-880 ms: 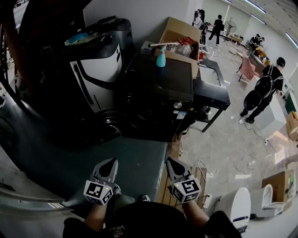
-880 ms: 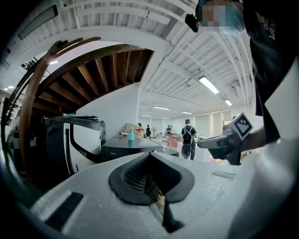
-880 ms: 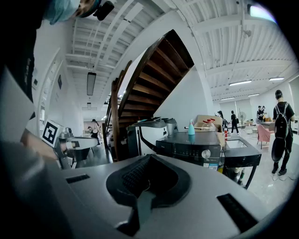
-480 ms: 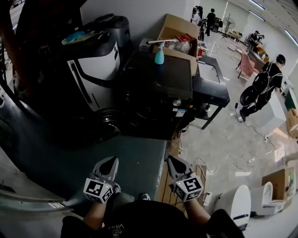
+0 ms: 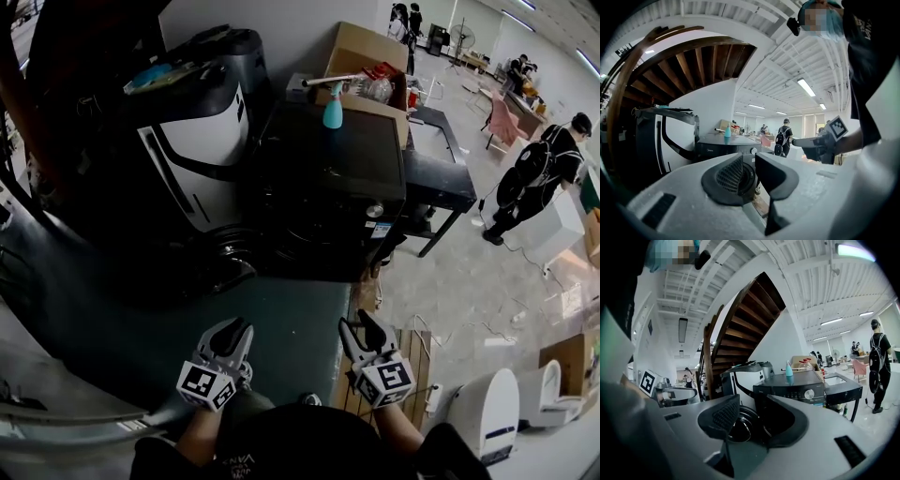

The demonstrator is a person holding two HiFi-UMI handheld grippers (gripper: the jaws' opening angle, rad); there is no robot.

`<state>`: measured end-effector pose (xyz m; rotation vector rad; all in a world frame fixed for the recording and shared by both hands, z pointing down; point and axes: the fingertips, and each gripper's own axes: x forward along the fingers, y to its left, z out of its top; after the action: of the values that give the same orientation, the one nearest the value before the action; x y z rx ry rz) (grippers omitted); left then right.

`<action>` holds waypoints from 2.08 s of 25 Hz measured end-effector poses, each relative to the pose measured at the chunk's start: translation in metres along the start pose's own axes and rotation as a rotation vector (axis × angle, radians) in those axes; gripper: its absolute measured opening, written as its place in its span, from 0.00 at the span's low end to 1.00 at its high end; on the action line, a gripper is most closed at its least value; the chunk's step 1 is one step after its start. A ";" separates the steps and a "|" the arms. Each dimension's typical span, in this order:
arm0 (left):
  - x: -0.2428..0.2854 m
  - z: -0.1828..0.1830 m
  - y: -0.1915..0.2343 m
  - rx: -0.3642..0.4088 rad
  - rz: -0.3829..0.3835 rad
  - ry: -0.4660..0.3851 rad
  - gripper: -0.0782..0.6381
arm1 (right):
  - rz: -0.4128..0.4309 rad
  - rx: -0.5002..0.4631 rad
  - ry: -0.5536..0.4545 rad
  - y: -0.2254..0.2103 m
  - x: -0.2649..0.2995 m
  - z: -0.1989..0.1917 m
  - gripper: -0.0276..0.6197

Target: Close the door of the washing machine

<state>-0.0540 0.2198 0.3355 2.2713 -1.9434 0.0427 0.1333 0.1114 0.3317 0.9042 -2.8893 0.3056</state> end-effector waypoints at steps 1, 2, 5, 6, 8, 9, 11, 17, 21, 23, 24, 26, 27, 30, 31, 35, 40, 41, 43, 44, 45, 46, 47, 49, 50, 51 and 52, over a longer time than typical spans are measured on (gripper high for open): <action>0.001 0.000 0.012 -0.006 -0.005 0.003 0.21 | -0.012 0.002 -0.005 0.003 0.009 0.000 0.29; 0.001 -0.001 0.025 -0.009 -0.011 0.009 0.22 | -0.025 0.004 -0.008 0.007 0.019 0.000 0.31; 0.002 -0.002 0.069 -0.017 -0.029 0.034 0.23 | -0.069 0.014 -0.006 0.022 0.051 0.000 0.35; 0.002 -0.003 0.085 -0.020 -0.036 0.041 0.23 | -0.085 0.018 0.001 0.028 0.061 0.000 0.36; 0.004 -0.005 0.116 -0.028 -0.048 0.051 0.23 | -0.116 0.023 0.014 0.039 0.083 0.000 0.36; 0.005 -0.007 0.132 -0.031 -0.054 0.054 0.23 | -0.134 0.027 0.019 0.045 0.093 0.000 0.36; 0.007 -0.011 0.165 -0.031 -0.067 0.066 0.23 | -0.171 0.039 0.027 0.056 0.111 -0.002 0.36; 0.020 -0.031 0.254 -0.020 -0.100 0.117 0.23 | -0.268 0.069 0.044 0.085 0.157 -0.016 0.36; 0.037 -0.052 0.297 0.002 -0.137 0.162 0.26 | -0.329 0.099 0.057 0.097 0.175 -0.027 0.36; 0.047 -0.065 0.314 0.009 -0.149 0.186 0.28 | -0.354 0.110 0.069 0.102 0.180 -0.034 0.36; 0.052 -0.072 0.322 0.012 -0.153 0.200 0.30 | -0.363 0.114 0.076 0.103 0.182 -0.038 0.36; 0.064 -0.086 0.338 0.026 -0.159 0.231 0.34 | -0.376 0.121 0.090 0.104 0.186 -0.045 0.36; 0.069 -0.093 0.344 0.034 -0.163 0.248 0.36 | -0.384 0.126 0.095 0.104 0.187 -0.049 0.36; 0.080 -0.118 0.361 0.056 -0.166 0.296 0.40 | -0.406 0.140 0.109 0.104 0.184 -0.061 0.36; 0.083 -0.126 0.365 0.064 -0.164 0.314 0.42 | -0.412 0.145 0.112 0.102 0.183 -0.064 0.36; 0.101 -0.152 0.378 0.117 -0.144 0.383 0.47 | -0.411 0.142 0.126 0.093 0.177 -0.080 0.36; 0.120 -0.174 0.402 0.140 -0.084 0.431 0.53 | -0.379 0.156 0.166 0.086 0.177 -0.098 0.37; 0.123 -0.177 0.408 0.138 -0.071 0.442 0.54 | -0.375 0.160 0.173 0.084 0.178 -0.100 0.37; 0.126 -0.185 0.417 0.137 -0.055 0.469 0.57 | -0.367 0.163 0.188 0.079 0.178 -0.106 0.37; 0.128 -0.190 0.421 0.138 -0.051 0.486 0.59 | -0.362 0.163 0.194 0.077 0.178 -0.109 0.37; 0.129 -0.195 0.425 0.138 -0.050 0.506 0.60 | -0.356 0.162 0.202 0.074 0.178 -0.113 0.37; 0.130 -0.199 0.430 0.137 -0.048 0.527 0.60 | -0.348 0.163 0.210 0.073 0.178 -0.117 0.37; 0.131 -0.204 0.433 0.136 -0.048 0.547 0.61 | -0.341 0.165 0.218 0.072 0.178 -0.122 0.37; 0.133 -0.212 0.439 0.128 -0.056 0.588 0.62 | -0.329 0.171 0.227 0.071 0.180 -0.128 0.37; 0.133 -0.216 0.440 0.121 -0.063 0.608 0.63 | -0.323 0.177 0.230 0.071 0.182 -0.131 0.37; 0.132 -0.220 0.441 0.116 -0.071 0.628 0.64 | -0.317 0.182 0.232 0.072 0.183 -0.134 0.37; 0.131 -0.224 0.442 0.112 -0.078 0.647 0.64 | -0.311 0.187 0.234 0.073 0.184 -0.137 0.37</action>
<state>-0.4508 0.0555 0.6151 2.0310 -1.5331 0.7862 -0.0548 0.0988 0.4819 1.2358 -2.4917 0.6126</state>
